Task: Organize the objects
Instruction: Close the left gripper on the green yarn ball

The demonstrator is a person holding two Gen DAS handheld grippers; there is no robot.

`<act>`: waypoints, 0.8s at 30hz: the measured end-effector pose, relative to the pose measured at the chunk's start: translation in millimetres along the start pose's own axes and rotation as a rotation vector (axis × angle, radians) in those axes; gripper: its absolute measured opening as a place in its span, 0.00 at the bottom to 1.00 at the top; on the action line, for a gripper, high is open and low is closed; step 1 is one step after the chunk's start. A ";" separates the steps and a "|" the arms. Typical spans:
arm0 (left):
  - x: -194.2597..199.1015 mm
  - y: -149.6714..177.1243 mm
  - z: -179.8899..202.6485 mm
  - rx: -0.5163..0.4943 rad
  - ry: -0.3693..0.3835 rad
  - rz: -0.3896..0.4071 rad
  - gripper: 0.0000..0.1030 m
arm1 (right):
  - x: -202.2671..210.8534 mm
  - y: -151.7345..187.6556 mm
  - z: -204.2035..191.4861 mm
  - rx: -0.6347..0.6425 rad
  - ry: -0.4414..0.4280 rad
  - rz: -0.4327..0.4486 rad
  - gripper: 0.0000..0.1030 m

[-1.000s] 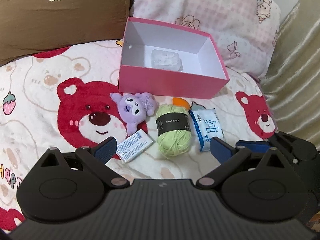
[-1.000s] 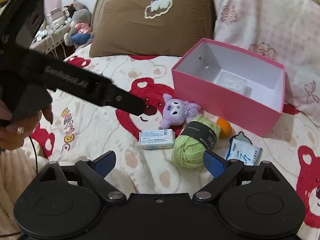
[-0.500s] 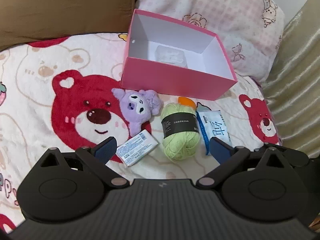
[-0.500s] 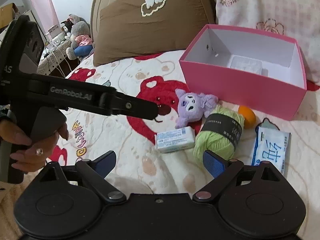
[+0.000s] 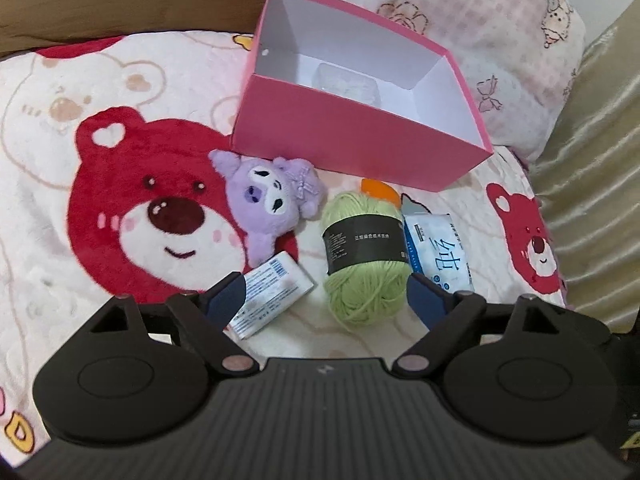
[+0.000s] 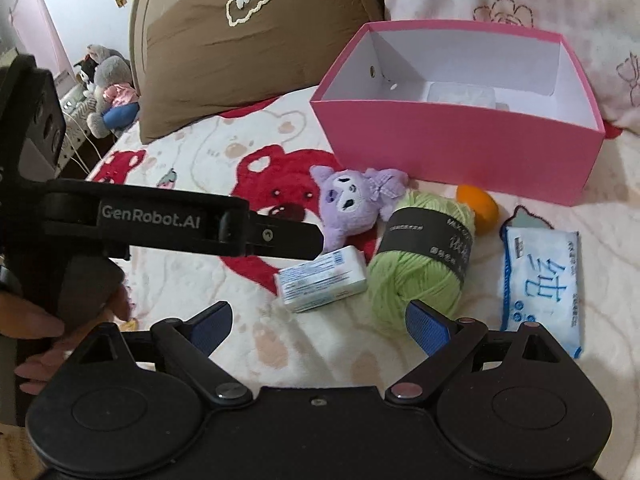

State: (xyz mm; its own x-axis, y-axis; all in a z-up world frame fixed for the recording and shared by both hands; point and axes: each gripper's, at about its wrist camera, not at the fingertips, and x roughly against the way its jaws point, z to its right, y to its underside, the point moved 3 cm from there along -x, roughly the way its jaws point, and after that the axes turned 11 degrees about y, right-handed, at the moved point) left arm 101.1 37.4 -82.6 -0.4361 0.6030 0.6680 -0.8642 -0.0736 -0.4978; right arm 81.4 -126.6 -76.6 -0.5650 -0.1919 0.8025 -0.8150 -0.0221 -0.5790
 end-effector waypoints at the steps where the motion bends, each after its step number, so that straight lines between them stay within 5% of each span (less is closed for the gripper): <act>1: -2.4 -0.1 -0.8 0.004 0.010 0.003 0.85 | -2.3 0.5 0.7 0.017 0.019 0.010 0.93; 6: -14.1 -1.8 -9.3 0.050 0.061 0.028 0.74 | -23.8 5.2 4.3 0.200 0.243 0.091 0.91; 15: -39.1 1.1 -2.5 -0.016 0.133 0.021 0.67 | -36.7 3.0 12.0 0.164 0.146 0.117 0.88; 24: -51.8 -0.4 -1.9 -0.048 0.174 0.011 0.61 | -48.0 4.7 15.6 0.166 0.231 0.134 0.74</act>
State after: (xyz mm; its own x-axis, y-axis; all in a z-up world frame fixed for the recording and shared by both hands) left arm 124.5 7.7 -118.0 -0.3922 0.7307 0.5588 -0.8448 -0.0457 -0.5331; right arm 106.7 -132.8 -120.1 -0.6960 0.0240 0.7176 -0.7096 -0.1757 -0.6823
